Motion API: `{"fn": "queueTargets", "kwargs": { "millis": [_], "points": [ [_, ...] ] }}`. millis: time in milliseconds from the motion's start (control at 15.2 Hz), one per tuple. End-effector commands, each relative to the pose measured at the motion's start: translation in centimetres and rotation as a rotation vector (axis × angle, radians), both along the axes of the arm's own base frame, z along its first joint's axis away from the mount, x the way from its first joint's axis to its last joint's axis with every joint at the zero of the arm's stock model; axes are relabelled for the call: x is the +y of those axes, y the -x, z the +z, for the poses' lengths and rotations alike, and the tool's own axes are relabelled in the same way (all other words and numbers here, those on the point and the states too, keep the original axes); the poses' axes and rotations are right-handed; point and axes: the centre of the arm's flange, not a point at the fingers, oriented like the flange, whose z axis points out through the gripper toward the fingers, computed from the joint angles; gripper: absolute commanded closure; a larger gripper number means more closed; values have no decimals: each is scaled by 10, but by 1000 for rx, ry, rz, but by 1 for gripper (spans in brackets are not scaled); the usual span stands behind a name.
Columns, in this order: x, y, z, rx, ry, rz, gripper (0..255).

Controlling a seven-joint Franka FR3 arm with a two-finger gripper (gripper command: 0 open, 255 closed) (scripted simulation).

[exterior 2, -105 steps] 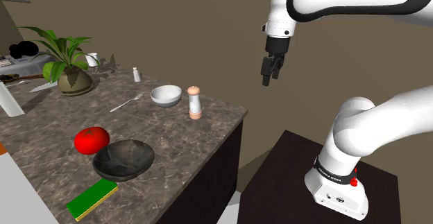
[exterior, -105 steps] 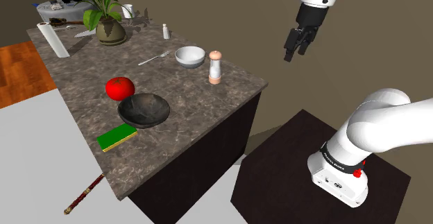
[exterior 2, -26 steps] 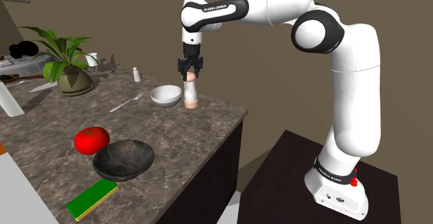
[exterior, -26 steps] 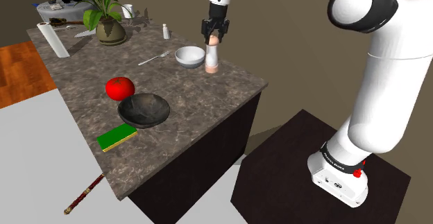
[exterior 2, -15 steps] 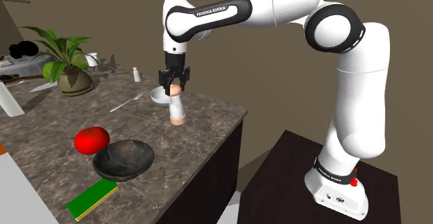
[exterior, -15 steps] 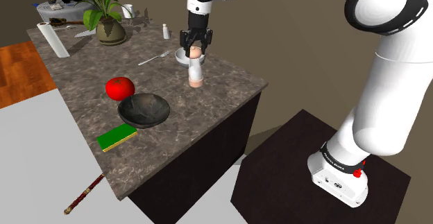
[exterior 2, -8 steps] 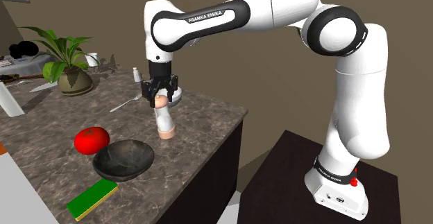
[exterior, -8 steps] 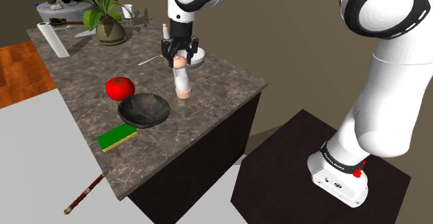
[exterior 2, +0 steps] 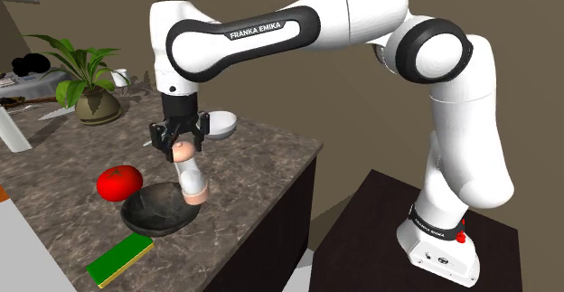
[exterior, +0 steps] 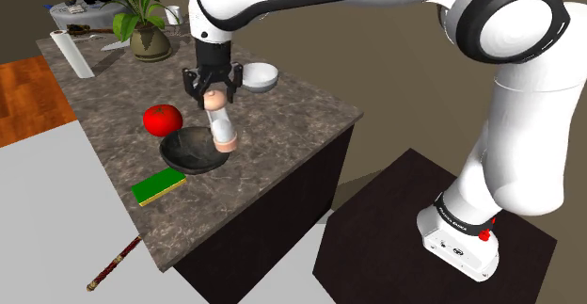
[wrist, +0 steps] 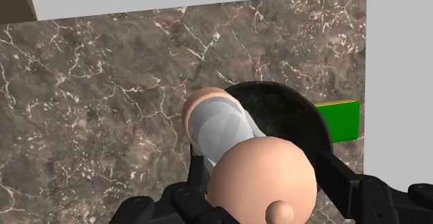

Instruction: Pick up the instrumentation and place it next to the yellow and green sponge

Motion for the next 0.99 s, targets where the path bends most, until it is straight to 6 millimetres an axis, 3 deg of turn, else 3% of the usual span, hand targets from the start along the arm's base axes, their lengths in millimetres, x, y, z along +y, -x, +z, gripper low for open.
{"fn": "queueTargets", "kwargs": {
  "millis": [0,660,924],
  "points": [
    [25,12,-2,0,0,-1,255],
    [151,52,-2,0,0,-1,255],
    [157,54,-18,0,0,-1,255]
  ]
}}
